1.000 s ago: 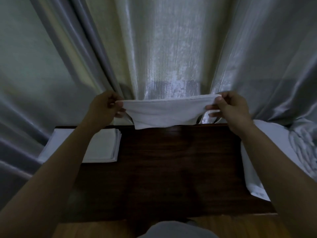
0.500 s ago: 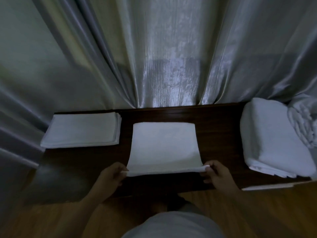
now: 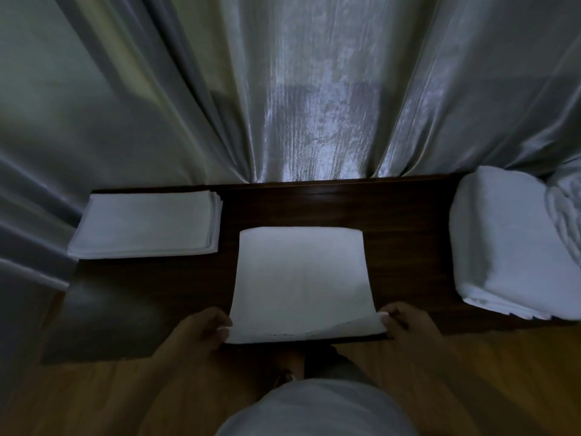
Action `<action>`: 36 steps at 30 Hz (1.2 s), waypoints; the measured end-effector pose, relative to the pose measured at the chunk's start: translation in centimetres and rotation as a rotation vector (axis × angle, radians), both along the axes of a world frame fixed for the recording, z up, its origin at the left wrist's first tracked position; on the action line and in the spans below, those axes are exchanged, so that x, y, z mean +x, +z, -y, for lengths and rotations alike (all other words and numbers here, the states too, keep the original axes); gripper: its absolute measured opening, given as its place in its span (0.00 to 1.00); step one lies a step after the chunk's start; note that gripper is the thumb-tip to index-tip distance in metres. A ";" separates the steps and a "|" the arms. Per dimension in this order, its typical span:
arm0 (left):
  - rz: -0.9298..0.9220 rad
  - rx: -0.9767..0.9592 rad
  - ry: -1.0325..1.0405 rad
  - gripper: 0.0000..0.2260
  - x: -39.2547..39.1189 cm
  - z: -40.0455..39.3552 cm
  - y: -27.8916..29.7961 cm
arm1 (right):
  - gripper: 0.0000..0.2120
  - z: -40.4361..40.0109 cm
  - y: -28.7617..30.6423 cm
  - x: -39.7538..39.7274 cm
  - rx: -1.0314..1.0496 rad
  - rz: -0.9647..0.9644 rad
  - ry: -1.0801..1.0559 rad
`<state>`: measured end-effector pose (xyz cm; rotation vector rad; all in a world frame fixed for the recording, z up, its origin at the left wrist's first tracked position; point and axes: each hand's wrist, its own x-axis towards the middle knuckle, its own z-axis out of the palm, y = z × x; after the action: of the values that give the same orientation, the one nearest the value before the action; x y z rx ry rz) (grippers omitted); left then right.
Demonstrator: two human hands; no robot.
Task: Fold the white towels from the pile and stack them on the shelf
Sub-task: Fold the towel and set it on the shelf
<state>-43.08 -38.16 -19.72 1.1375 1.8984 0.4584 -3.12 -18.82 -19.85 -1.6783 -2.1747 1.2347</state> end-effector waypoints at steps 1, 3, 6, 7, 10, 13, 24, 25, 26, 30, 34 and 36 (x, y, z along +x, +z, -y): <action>0.020 0.009 0.026 0.07 -0.5 -0.8 0.4 | 0.11 -0.8 0.6 -0.4 0.004 -0.013 -0.003; 0.055 0.046 0.078 0.07 -1.6 -2.8 1.2 | 0.07 -2.6 1.7 -1.5 0.002 -0.047 -0.035; 0.114 0.140 0.167 0.07 -3.0 -6.1 1.9 | 0.04 -5.9 3.3 -3.4 0.015 -0.105 -0.078; 0.121 0.161 0.189 0.07 -3.3 -7.3 2.0 | 0.05 -6.9 3.7 -4.1 0.012 -0.125 -0.080; 0.073 0.190 0.230 0.06 -3.7 -10.9 2.1 | 0.07 -10.0 3.9 -6.2 -0.025 -0.113 -0.114; -0.009 0.184 0.257 0.06 -3.9 -14.2 1.6 | 0.05 -12.9 3.0 -8.2 -0.041 -0.085 -0.168; -0.177 0.079 0.400 0.16 -3.7 -20.3 -2.1 | 0.05 -18.5 -0.8 -11.7 -0.202 -0.011 -0.233; -0.187 0.082 0.404 0.16 -3.7 -20.5 -2.4 | 0.06 -18.7 -1.1 -11.8 -0.210 0.003 -0.234; -0.197 0.087 0.410 0.16 -3.7 -20.8 -2.7 | 0.07 -18.9 -1.5 -11.8 -0.214 0.014 -0.232; -0.209 0.087 0.448 0.16 -3.8 -21.8 -3.6 | 0.09 -19.3 -2.6 -12.0 -0.206 0.035 -0.229; -0.205 0.069 0.495 0.16 -3.7 -22.2 -4.4 | 0.05 -19.3 -3.5 -12.2 -0.188 0.031 -0.273; -0.204 0.065 0.484 0.16 -3.9 -22.2 -4.8 | 0.07 -19.3 -3.9 -12.1 -0.189 0.022 -0.295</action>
<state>-46.94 -15.93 -24.49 0.7782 2.3617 0.6922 -15.19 0.49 -23.77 -2.0054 -1.7820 1.3742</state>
